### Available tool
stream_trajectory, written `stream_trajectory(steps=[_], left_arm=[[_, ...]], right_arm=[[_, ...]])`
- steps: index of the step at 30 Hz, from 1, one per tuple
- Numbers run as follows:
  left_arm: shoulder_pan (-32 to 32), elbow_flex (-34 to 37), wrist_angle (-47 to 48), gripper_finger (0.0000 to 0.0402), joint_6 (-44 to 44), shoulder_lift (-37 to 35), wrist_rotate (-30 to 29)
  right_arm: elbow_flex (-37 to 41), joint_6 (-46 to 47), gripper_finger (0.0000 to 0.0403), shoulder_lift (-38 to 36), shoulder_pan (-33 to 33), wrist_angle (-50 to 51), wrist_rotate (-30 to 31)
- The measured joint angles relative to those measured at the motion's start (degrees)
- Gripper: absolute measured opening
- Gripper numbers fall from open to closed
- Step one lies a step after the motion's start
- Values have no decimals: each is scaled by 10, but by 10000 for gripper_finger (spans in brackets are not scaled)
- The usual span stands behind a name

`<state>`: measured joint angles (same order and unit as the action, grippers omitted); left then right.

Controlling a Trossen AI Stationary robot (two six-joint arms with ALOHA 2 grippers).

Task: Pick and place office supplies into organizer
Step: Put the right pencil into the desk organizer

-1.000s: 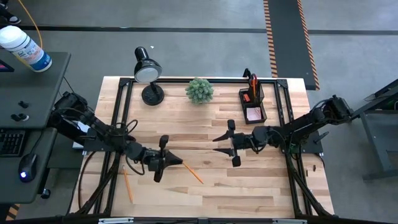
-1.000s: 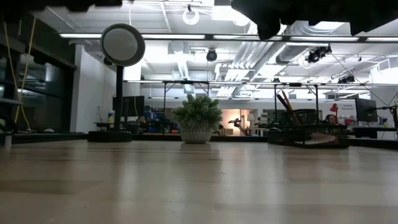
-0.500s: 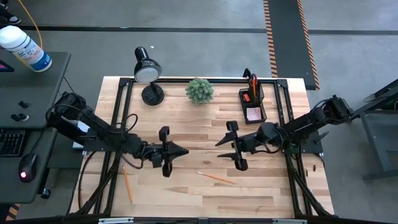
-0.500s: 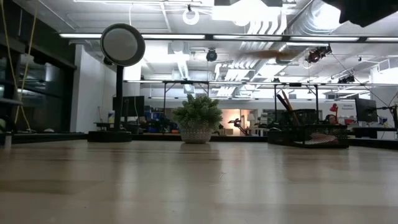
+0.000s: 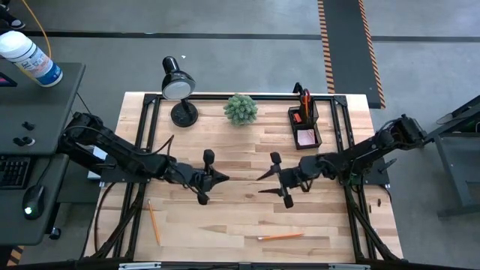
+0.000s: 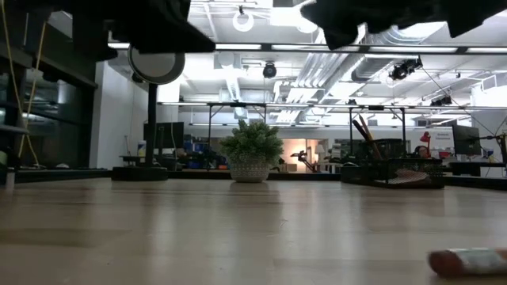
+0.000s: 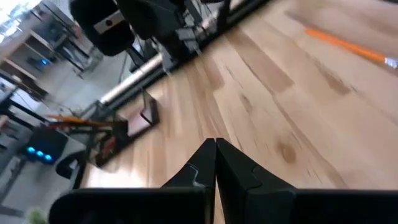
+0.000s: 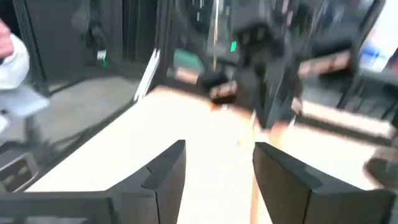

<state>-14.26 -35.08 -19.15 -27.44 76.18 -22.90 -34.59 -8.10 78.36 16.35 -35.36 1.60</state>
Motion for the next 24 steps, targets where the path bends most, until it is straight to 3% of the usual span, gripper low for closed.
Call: stream_trajectory(steps=[3,6,10,19,24], left_arm=[[0,0,23,0,13,7,0],[0,2,25,0,14,10,0],[0,4,31,0,14,24,0],[0,3,23,0,23,41,-5],[0,3,22,0,33,41,30]], right_arm=[[0,70,168,-23,7,77,-16],[0,159,162,-47,20,134,-80],[0,261,158,-46,70,146,-128],[0,445,156,33,247,155,146],[0,573,154,75,318,187,232]])
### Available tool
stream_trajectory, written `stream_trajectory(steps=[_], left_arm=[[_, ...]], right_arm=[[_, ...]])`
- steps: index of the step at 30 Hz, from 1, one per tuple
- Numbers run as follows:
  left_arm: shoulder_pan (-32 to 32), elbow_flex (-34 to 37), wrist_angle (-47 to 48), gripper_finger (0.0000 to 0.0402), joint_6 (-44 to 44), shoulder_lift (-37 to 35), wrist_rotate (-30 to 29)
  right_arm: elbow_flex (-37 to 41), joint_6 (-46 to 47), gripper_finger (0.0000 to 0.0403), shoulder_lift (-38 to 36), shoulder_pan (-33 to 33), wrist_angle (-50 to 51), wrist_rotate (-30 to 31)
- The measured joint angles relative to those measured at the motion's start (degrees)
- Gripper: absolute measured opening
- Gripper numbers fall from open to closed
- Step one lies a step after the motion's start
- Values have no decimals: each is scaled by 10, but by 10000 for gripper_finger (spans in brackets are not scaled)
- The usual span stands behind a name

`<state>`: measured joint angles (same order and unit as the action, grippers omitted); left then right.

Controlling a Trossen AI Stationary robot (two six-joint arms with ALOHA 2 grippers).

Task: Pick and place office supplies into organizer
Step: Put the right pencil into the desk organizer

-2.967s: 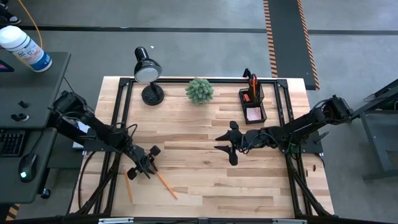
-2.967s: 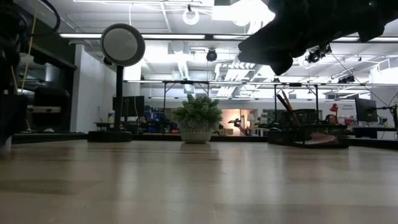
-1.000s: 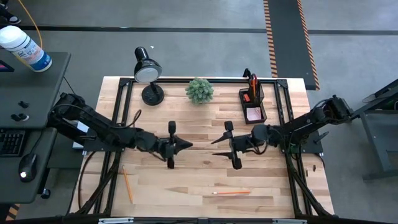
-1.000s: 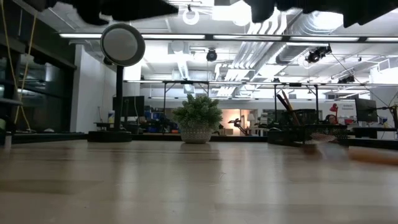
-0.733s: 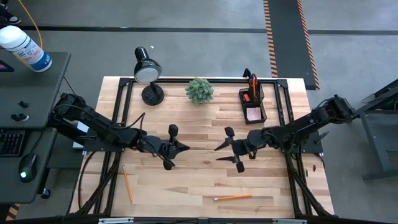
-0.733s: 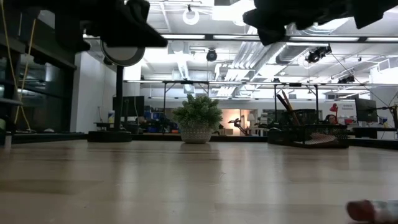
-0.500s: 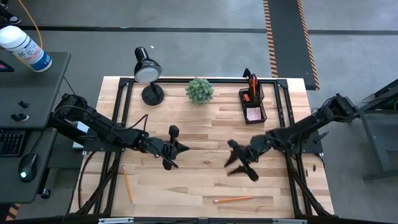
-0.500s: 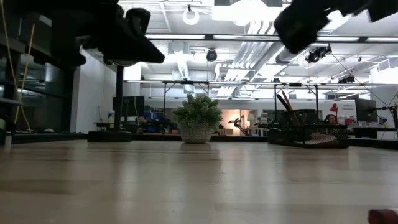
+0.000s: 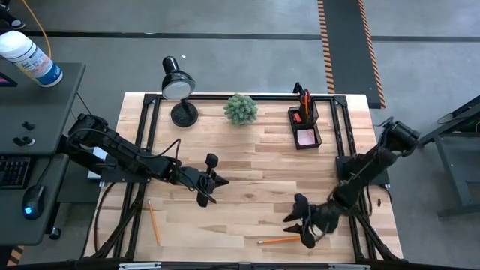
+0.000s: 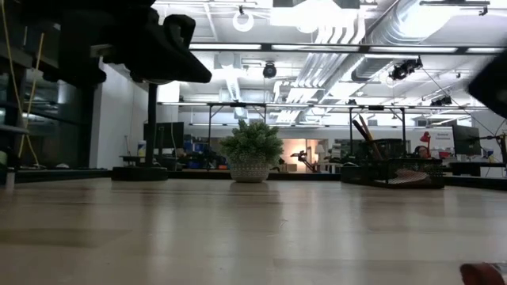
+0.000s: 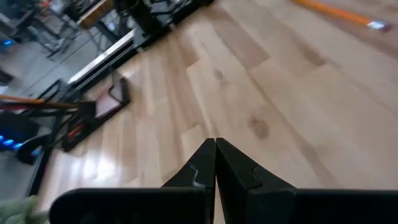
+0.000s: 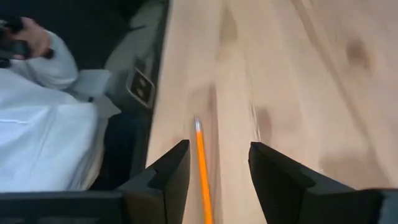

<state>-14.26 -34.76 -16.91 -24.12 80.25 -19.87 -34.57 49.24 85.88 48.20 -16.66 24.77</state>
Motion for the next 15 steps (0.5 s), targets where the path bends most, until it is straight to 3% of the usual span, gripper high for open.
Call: stream_trajectory(steps=[7,12,15], left_arm=[[0,0,1,0,-12,4,24],[2,0,-1,0,-29,4,23],[11,0,-4,0,-30,4,28]], right_arm=[[0,201,131,35,120,42,86],[0,200,111,39,172,3,146],[0,193,99,39,177,7,151]])
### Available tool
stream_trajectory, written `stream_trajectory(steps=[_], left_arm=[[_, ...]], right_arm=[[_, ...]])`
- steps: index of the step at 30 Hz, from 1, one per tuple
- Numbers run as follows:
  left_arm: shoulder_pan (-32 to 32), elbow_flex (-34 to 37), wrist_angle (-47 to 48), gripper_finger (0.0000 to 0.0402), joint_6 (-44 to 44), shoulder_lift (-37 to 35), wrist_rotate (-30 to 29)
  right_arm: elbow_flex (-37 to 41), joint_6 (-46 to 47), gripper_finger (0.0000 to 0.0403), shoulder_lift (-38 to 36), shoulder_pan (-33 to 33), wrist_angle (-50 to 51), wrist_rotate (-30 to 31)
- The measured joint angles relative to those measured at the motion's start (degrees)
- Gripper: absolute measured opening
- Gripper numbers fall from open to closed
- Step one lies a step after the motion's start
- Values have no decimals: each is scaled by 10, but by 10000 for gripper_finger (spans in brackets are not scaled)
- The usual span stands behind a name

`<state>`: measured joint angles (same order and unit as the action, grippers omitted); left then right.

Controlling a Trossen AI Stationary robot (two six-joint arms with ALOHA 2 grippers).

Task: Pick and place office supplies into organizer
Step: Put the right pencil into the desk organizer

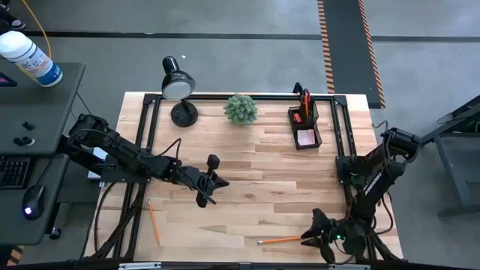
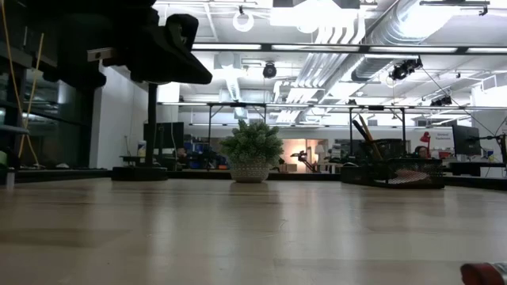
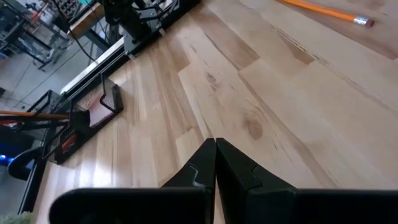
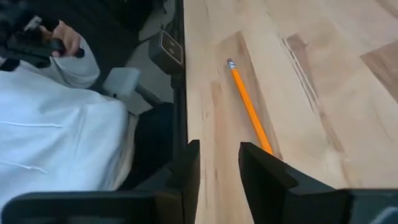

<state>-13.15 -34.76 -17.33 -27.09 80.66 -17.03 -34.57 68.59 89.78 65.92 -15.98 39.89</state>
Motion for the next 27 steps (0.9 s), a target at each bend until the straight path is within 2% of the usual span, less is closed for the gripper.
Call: stream_trajectory(steps=[4,10,14,19,24,27], left_arm=[[18,0,0,0,6,0,14],[39,0,-14,0,19,0,31],[43,0,-22,0,19,0,36],[43,0,-27,0,15,0,31],[43,0,-28,1,14,0,25],[43,0,-28,1,20,0,54]], right_arm=[[0,22,83,0,-14,14,-48],[0,61,66,0,-46,44,-169],[0,102,60,0,-54,104,-197],[0,113,70,0,-68,107,-262],[0,89,80,0,-71,107,-254],[0,68,84,0,-78,107,-249]])
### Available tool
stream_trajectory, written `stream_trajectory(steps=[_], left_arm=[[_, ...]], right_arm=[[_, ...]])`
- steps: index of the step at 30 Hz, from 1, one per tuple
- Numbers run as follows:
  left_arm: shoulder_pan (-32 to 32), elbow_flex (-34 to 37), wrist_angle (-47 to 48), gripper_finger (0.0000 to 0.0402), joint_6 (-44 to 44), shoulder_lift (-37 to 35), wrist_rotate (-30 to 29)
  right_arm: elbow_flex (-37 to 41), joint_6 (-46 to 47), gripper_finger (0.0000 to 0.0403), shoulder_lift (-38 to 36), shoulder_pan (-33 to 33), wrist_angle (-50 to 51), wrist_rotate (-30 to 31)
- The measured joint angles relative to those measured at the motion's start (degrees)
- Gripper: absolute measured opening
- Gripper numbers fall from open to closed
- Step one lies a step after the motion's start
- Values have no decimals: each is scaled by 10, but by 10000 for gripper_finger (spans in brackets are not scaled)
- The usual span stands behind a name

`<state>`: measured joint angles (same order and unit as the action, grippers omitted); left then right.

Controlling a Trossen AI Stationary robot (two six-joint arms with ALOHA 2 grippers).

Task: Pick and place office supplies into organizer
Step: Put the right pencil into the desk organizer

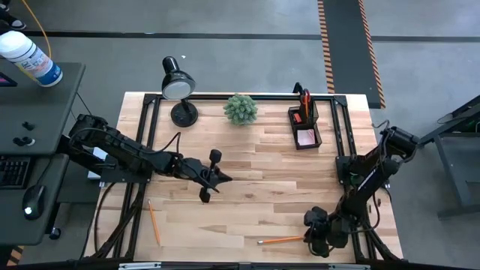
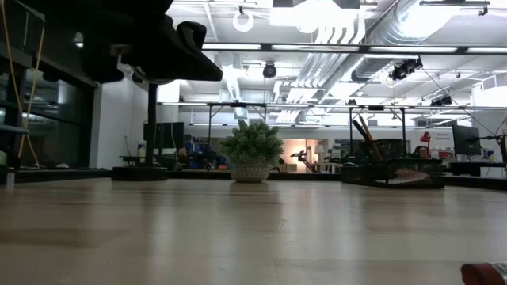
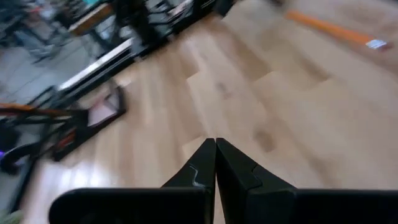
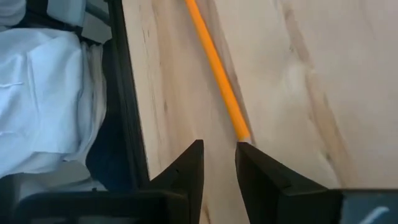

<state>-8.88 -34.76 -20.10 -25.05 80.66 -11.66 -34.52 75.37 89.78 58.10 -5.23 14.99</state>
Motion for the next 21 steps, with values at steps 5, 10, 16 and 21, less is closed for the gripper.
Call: stream_trajectory(steps=[5,10,16,21], left_arm=[[-1,0,-4,1,37,0,57],[-1,0,-3,1,40,0,58],[-1,0,-3,1,39,2,43],[-1,0,-2,1,29,2,40]], right_arm=[[0,-24,85,0,-15,0,-1],[0,-59,85,0,-19,8,-30],[0,-97,84,0,-20,41,-55],[0,-101,79,0,-20,46,-28]])
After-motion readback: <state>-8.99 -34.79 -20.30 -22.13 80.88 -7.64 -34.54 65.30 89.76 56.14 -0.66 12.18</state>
